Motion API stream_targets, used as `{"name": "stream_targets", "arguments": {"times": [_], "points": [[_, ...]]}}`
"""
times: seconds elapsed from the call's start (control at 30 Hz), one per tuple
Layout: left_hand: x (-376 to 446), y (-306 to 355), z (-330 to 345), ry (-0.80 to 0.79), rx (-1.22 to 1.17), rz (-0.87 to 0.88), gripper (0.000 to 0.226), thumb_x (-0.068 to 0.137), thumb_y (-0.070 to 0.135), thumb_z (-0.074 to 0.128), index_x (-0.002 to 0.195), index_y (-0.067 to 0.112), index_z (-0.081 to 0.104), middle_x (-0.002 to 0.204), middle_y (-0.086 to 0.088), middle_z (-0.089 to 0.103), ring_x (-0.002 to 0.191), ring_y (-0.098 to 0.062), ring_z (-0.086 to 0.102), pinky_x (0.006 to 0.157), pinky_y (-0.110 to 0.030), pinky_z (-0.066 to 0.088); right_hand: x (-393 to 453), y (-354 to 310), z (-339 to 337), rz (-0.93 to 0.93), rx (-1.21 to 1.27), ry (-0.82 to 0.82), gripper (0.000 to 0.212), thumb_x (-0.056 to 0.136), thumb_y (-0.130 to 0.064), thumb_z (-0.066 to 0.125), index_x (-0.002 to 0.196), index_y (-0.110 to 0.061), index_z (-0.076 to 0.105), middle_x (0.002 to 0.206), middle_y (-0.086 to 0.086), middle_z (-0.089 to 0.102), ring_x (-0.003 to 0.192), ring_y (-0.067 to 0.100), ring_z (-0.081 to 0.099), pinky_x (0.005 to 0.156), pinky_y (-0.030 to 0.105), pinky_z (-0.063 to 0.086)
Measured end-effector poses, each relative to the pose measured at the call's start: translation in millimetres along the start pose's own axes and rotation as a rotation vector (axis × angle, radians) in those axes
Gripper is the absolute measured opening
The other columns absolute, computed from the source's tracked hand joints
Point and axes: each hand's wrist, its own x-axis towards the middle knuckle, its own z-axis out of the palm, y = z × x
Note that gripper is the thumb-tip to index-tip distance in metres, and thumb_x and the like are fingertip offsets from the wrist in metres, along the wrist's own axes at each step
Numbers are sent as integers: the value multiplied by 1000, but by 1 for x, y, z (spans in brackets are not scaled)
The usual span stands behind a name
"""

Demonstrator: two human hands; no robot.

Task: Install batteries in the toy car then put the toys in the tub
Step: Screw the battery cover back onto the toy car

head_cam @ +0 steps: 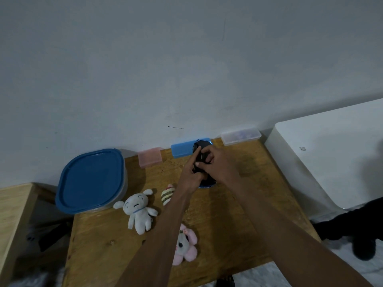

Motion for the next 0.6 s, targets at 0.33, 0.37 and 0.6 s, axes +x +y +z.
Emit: {"name": "stream_targets", "arguments": {"times": [0.33, 0.37, 0.6], "points": [[-4, -14, 3, 47, -58, -9, 92, 80, -23, 57, 148, 38, 43, 147, -5, 48, 119, -19, 53, 72, -19, 58, 3, -6, 4, 160, 76, -15, 20, 90, -12, 67, 106, -19, 58, 101, 3, 66, 91, 20, 65, 67, 24, 50], [-4, -15, 2, 53, -69, -12, 93, 79, -21, 59, 144, 44, 45, 146, -4, 48, 123, -22, 52, 76, -23, 58, 4, -4, 2, 159, 97, 24, 18, 90, -12, 66, 103, -20, 58, 101, 3, 65, 89, 20, 65, 66, 26, 53], [-3, -19, -4, 115, -86, -11, 88, 74, -12, 64, 135, 51, 50, 137, -3, 50, 116, -20, 55, 75, -28, 54, 9, 5, -17, 192, 443, 105, 19, 99, -16, 54, 94, -14, 72, 85, 8, 72, 71, 16, 66, 66, 30, 59]]}}
